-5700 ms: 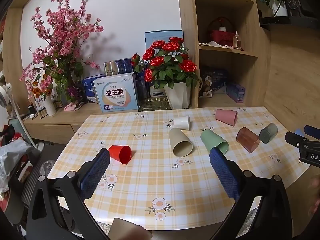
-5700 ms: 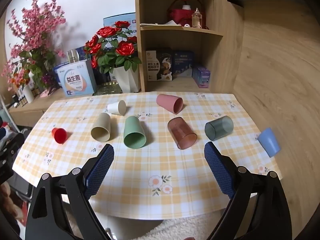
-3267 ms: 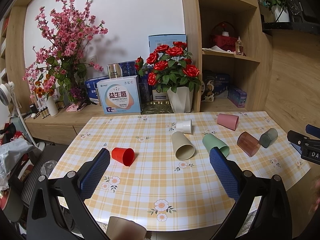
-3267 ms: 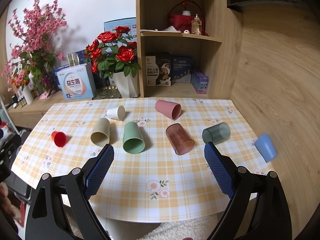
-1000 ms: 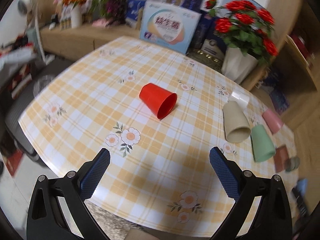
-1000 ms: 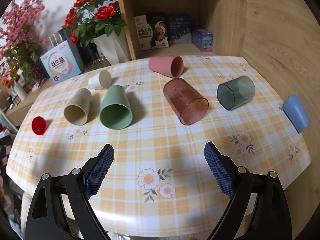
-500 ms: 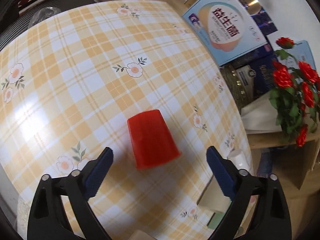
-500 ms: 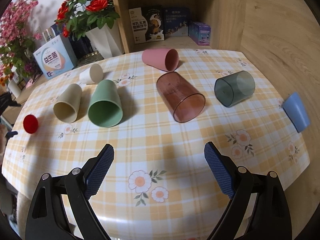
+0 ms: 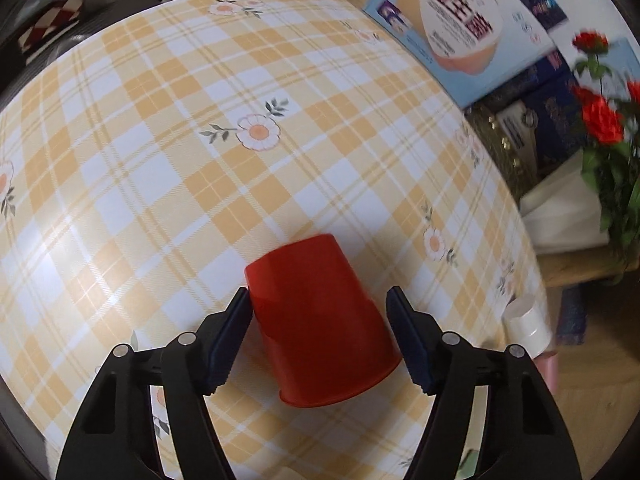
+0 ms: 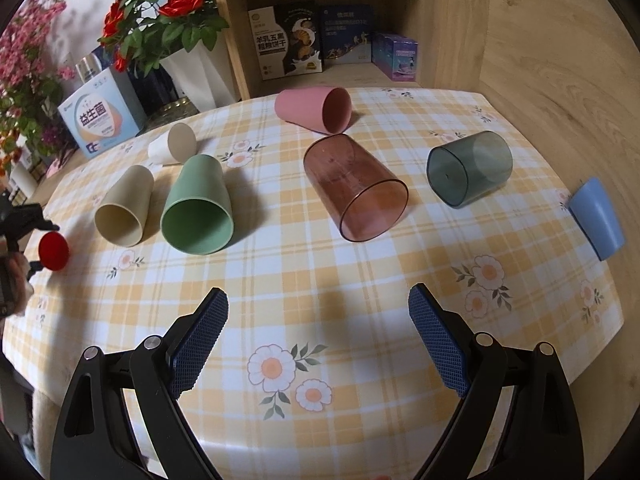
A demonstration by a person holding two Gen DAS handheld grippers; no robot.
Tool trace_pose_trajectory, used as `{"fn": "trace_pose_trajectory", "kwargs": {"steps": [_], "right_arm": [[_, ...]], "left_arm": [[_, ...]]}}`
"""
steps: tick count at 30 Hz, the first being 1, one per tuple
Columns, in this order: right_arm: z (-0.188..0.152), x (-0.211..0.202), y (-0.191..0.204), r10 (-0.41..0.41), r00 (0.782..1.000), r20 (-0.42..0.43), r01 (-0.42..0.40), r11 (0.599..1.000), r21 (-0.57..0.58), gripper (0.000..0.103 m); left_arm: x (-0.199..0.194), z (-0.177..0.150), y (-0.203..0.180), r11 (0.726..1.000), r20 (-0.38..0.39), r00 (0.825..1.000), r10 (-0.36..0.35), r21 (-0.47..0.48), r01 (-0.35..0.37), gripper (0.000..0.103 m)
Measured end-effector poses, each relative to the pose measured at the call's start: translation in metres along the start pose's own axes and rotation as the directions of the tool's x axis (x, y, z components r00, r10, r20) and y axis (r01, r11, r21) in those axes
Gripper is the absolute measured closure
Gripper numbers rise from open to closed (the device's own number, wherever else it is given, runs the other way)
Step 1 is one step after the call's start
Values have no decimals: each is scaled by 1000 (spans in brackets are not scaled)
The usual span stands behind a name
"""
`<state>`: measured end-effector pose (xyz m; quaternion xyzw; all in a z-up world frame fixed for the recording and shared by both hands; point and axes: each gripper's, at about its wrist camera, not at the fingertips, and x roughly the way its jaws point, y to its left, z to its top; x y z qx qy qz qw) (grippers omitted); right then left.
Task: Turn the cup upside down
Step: 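Close the left tool on the red cup and carry it toward the right tool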
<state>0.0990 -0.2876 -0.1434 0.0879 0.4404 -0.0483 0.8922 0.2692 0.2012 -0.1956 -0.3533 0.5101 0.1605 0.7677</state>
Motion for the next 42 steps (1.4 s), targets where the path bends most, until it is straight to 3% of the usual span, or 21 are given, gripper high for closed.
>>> {"fn": "trace_pose_trajectory", "kwargs": {"steps": [3, 4, 7, 14, 18, 24, 30, 33, 37, 42], "right_arm": [[0, -1, -1, 1, 1000, 1, -1, 1000, 5, 14], [0, -1, -1, 2, 1000, 1, -2, 1000, 7, 14], [1, -4, -1, 10, 1000, 4, -11, 1000, 11, 14], [0, -10, -4, 37, 999, 12, -37, 999, 39, 14], [-2, -13, -10, 45, 999, 13, -45, 997, 67, 14], [-4, -13, -30, 37, 999, 3, -37, 989, 142, 14], [-4, -21, -47, 22, 1000, 15, -24, 985, 171, 14], [-4, -27, -55, 14, 1000, 26, -18, 983, 181, 14], [-5, -29, -69, -1, 1000, 28, -4, 978, 209, 14], [-9, -26, -83, -19, 1000, 18, 14, 970, 241, 14]], "left_arm": [[4, -7, -8, 996, -4, 1000, 25, 91, -24, 38], [3, -9, -10, 994, -5, 1000, 16, 111, -15, 45], [-3, -19, -15, 981, 0, 999, 37, 188, -36, 45], [-22, -55, -10, 964, -85, 996, -13, 263, 35, 46], [-38, -95, -17, 937, -132, 991, -22, 344, 67, 46], [-42, -182, -48, 877, -278, 958, -76, 439, 197, 45], [-32, -263, -99, 795, -378, 920, -106, 523, 306, 45], [-28, -286, -119, 759, -392, 914, -102, 564, 327, 45], [-22, -308, -140, 713, -379, 921, -86, 622, 323, 45], [-15, -318, -157, 692, -359, 929, -86, 650, 315, 45]]}}
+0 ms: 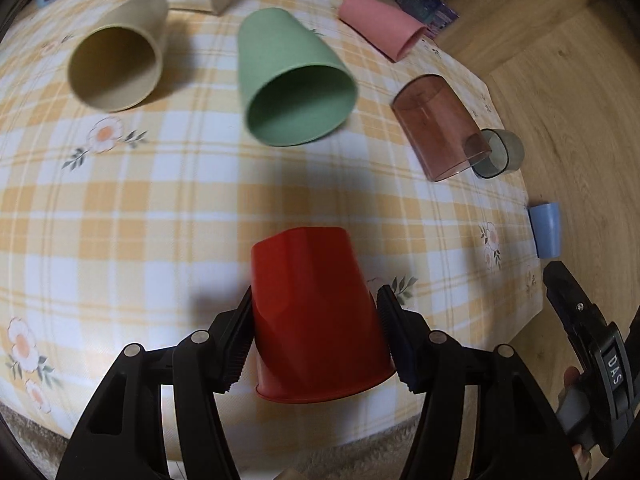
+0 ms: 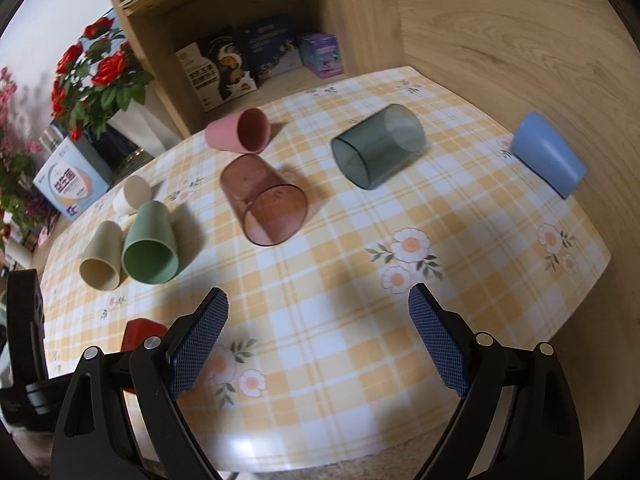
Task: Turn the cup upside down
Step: 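Close the left tool on the red cup and carry it toward the right tool, then set the red cup on the table and open the left tool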
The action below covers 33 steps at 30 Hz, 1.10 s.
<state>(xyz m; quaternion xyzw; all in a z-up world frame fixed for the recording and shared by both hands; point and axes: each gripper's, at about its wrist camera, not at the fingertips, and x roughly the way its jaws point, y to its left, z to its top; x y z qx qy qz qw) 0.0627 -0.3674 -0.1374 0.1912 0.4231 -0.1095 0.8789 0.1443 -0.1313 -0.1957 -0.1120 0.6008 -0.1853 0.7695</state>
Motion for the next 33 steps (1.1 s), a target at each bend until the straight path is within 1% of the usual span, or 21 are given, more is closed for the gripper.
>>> {"fn": "trace_pose_trajectory", "kwargs": {"steps": [3, 7, 13, 15, 16, 17, 19, 22, 33], "right_arm": [[-1, 1, -5, -8, 1000, 1, 8, 1000, 8, 14], [-1, 2, -8, -17, 1000, 1, 17, 1000, 14, 14], [-3, 1, -10, -26, 1000, -3, 26, 1000, 15, 14], [-3, 0, -10, -26, 1000, -3, 26, 1000, 15, 14], [-3, 0, -10, -28, 1000, -2, 28, 1000, 15, 14], [-3, 0, -10, -25, 1000, -3, 25, 1000, 15, 14], [-3, -1, -9, -23, 1000, -2, 23, 1000, 12, 14], [-3, -4, -7, -22, 1000, -1, 22, 1000, 7, 14], [-4, -16, 15, -23, 1000, 9, 24, 999, -43, 14]], "left_arm": [[11, 1, -5, 1000, -8, 1000, 6, 14, -6, 45], [15, 1, -13, 1000, 1, 1000, 4, 26, -4, 45], [18, -1, -23, 999, -4, 1000, -28, 45, 28, 44], [17, -1, -26, 998, 0, 999, -34, 58, 34, 40], [15, -1, -28, 997, 7, 999, -36, 67, 36, 35], [13, -1, -29, 997, 18, 999, -34, 74, 33, 33], [9, -1, -30, 995, 31, 999, -41, 88, 38, 32], [1, -1, -24, 996, 40, 998, -46, 77, 43, 30], [-38, 1, -1, 997, 131, 991, -8, 79, -2, 20]]}}
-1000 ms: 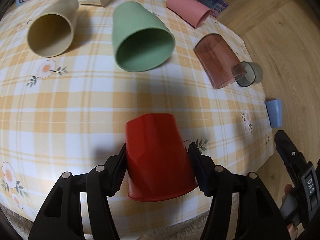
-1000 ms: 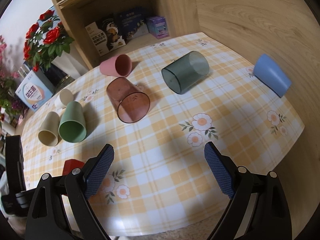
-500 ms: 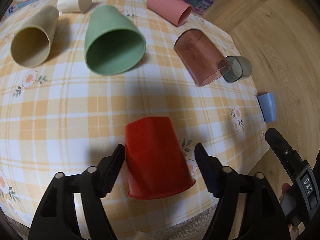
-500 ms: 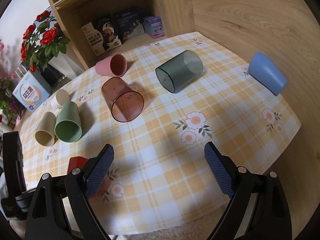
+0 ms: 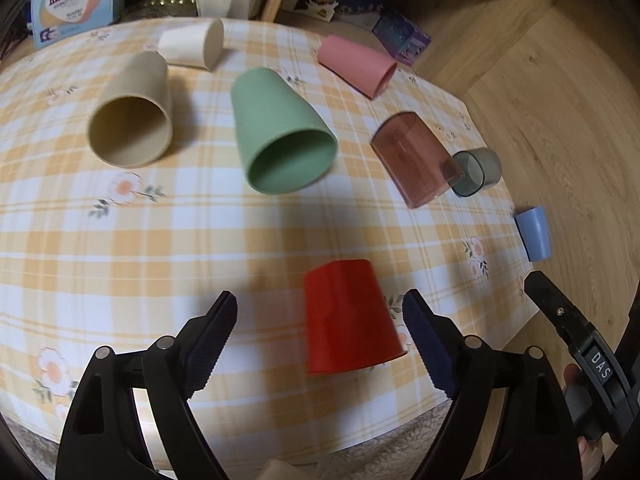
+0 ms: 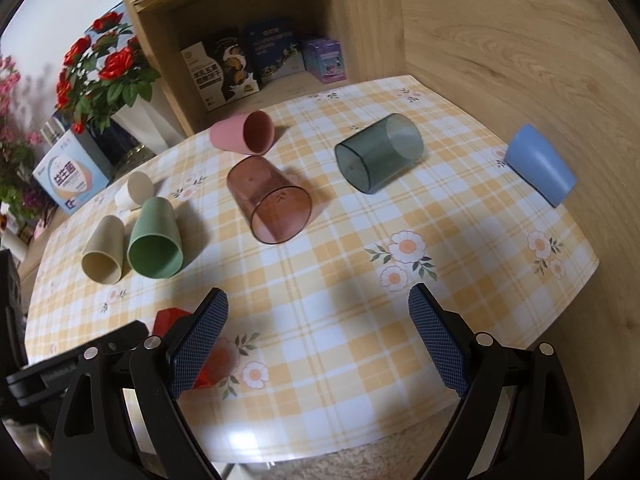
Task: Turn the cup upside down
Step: 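Set the red cup on the table and open the left tool, then move the right tool to the red cup and close on its body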
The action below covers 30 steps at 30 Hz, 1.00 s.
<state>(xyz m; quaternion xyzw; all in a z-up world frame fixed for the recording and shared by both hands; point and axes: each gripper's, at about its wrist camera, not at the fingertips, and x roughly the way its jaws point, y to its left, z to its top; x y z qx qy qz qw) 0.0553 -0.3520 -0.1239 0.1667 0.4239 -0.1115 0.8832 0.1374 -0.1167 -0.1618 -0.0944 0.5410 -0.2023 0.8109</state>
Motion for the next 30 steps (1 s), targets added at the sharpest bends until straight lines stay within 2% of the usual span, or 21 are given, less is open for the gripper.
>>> {"fn": "trace_pose_trajectory", "kwargs": {"steps": [8, 13, 17, 18, 23, 26, 28, 30], "right_arm": [[-5, 1, 23, 16, 999, -46, -19, 997, -68, 14], [-1, 10, 30, 34, 992, -121, -43, 996, -76, 14], [4, 20, 39, 48, 983, -178, -70, 990, -121, 14], [5, 22, 42, 63, 979, -194, -89, 987, -131, 14], [13, 37, 63, 127, 944, -304, -185, 968, -171, 14], [18, 55, 79, 148, 897, -416, -231, 960, -156, 14], [20, 66, 90, 152, 866, -476, -249, 957, -149, 14], [19, 77, 102, 144, 839, -525, -264, 951, -162, 15]], "left_arm": [[-31, -6, 35, 995, 84, 992, 92, 16, -94, 9], [-61, -14, 60, 980, 188, 965, 185, 37, -196, 7], [-88, -22, 83, 980, 264, 945, 193, -15, -196, 6], [-95, -24, 89, 977, 286, 935, 210, -25, -212, 6], [-120, -30, 106, 960, 366, 890, 271, -42, -275, 6], [-130, -35, 116, 952, 397, 868, 298, -65, -298, 6], [-133, -38, 123, 951, 405, 862, 306, -84, -298, 6], [-133, -39, 128, 951, 400, 864, 307, -93, -295, 6]]}}
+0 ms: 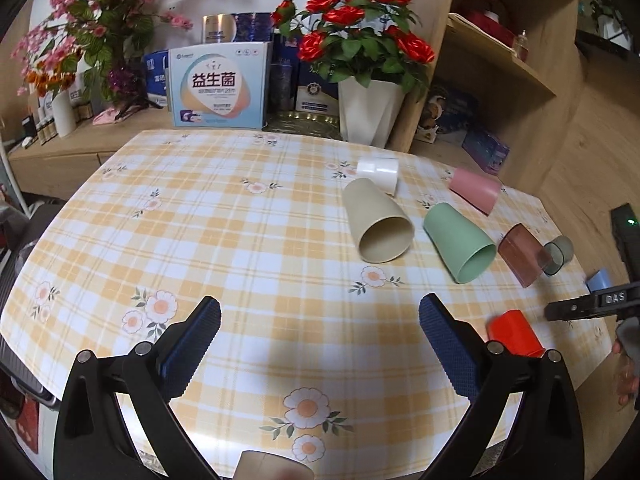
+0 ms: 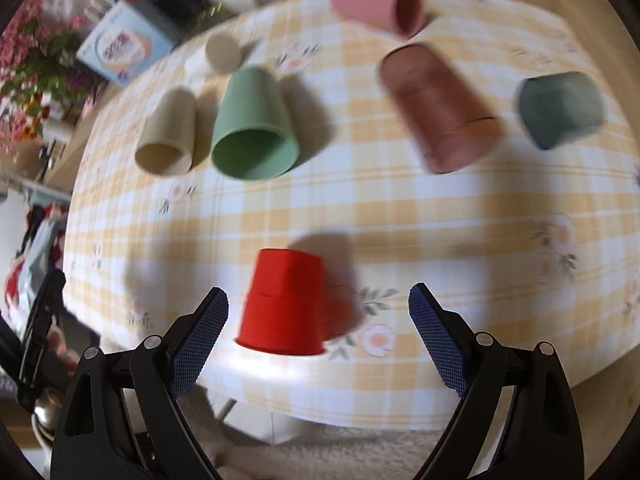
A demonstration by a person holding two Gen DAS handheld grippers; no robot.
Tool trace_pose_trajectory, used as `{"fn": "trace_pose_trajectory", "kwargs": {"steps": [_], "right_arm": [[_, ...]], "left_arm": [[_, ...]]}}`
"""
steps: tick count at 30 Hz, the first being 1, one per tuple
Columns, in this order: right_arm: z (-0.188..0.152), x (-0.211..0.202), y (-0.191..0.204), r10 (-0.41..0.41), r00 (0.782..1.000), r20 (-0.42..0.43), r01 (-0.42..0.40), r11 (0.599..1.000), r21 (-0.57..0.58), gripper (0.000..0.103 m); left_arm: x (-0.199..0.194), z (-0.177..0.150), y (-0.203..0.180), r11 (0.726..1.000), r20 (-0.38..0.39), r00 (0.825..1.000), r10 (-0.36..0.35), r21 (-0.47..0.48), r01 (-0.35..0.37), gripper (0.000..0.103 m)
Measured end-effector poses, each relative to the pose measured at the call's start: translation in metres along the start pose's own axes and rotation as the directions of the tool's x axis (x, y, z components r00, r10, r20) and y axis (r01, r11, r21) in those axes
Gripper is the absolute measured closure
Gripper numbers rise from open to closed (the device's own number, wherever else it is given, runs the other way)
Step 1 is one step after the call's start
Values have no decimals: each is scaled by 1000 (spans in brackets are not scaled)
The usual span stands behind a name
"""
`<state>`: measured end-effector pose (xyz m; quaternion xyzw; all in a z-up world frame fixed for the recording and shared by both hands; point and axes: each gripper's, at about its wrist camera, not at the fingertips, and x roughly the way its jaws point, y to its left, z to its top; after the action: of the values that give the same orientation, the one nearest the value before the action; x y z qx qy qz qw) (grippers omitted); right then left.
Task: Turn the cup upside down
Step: 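Move the right tool to the red cup and close on its body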
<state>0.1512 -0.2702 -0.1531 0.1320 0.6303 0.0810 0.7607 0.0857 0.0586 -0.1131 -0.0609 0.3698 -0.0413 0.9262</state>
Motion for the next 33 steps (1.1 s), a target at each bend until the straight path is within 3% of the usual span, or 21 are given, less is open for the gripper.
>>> {"fn": "trace_pose_trajectory", "kwargs": {"steps": [4, 16, 18, 24, 33], "right_arm": [[14, 19, 15, -17, 998, -56, 17, 1000, -6, 15], [26, 47, 38, -79, 991, -105, 75, 996, -40, 16], [28, 52, 37, -98, 988, -116, 94, 995, -40, 31], [31, 59, 29, -103, 986, -131, 102, 995, -15, 32], [34, 71, 29, -89, 986, -141, 90, 996, 0, 50]], "left_arm": [[0, -3, 4, 1000, 0, 1000, 7, 0, -7, 6], [1, -2, 12, 999, 7, 1000, 27, -38, -26, 6], [2, -3, 12, 999, 3, 1000, 23, -35, -23, 6], [4, -4, 11, 999, -11, 1000, 19, -41, -19, 6], [5, -6, 5, 999, -22, 1000, 3, -35, -4, 6]]}}
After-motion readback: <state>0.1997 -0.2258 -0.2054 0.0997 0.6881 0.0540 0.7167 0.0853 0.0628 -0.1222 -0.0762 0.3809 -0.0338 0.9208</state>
